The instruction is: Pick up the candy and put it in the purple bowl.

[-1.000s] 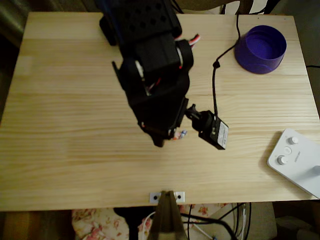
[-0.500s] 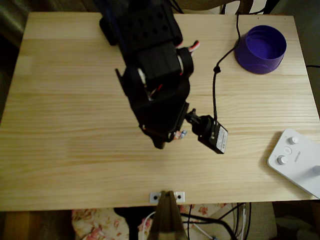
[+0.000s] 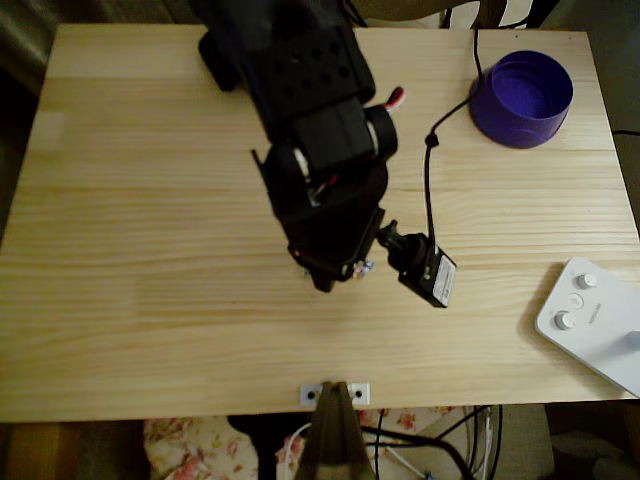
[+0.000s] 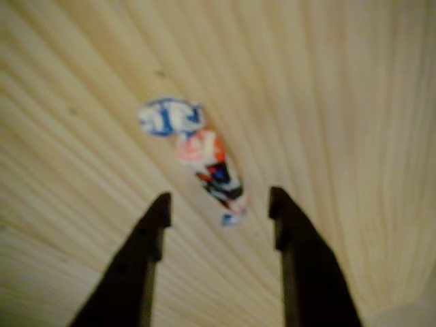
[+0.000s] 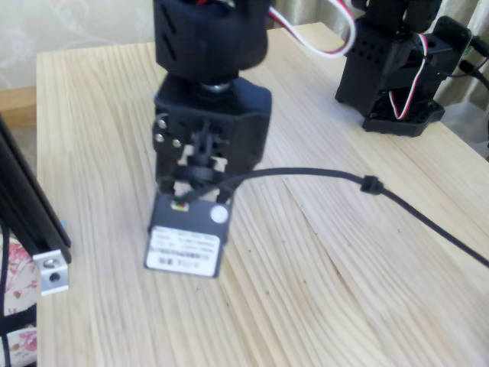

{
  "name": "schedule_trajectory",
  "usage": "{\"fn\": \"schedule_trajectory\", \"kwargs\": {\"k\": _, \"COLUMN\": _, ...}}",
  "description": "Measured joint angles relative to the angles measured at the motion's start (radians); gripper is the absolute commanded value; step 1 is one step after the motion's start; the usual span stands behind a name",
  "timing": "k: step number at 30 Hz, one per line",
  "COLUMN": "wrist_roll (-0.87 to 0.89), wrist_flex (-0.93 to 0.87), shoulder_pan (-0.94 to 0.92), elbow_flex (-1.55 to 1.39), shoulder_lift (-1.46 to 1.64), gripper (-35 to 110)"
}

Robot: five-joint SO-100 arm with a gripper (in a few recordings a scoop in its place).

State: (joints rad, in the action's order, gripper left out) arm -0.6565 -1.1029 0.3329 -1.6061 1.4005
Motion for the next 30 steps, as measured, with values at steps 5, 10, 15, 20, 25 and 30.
{"fn": "schedule_trajectory", "kwargs": {"k": 5, "wrist_roll": 0.017, "wrist_flex": 0.021, "shoulder_pan": 0.021, "elbow_flex": -0.012, "shoulder_lift": -0.002, "gripper": 22}}
{"fn": "schedule_trajectory", "kwargs": {"k": 10, "wrist_roll": 0.023, "wrist_flex": 0.044, "shoulder_pan": 0.025, "elbow_flex": -0.018, "shoulder_lift": -0.002, "gripper": 22}}
{"fn": "schedule_trajectory", "kwargs": {"k": 15, "wrist_roll": -0.012, "wrist_flex": 0.075, "shoulder_pan": 0.031, "elbow_flex": -0.057, "shoulder_lift": -0.002, "gripper": 22}}
{"fn": "schedule_trajectory", "kwargs": {"k": 20, "wrist_roll": -0.031, "wrist_flex": 0.095, "shoulder_pan": 0.025, "elbow_flex": -0.094, "shoulder_lift": -0.002, "gripper": 22}}
{"fn": "schedule_trajectory", "kwargs": {"k": 25, "wrist_roll": -0.040, "wrist_flex": 0.123, "shoulder_pan": 0.026, "elbow_flex": -0.110, "shoulder_lift": -0.009, "gripper": 22}}
{"fn": "schedule_trajectory", "kwargs": {"k": 30, "wrist_roll": -0.071, "wrist_flex": 0.156, "shoulder_pan": 0.025, "elbow_flex": -0.135, "shoulder_lift": -0.006, "gripper": 22}}
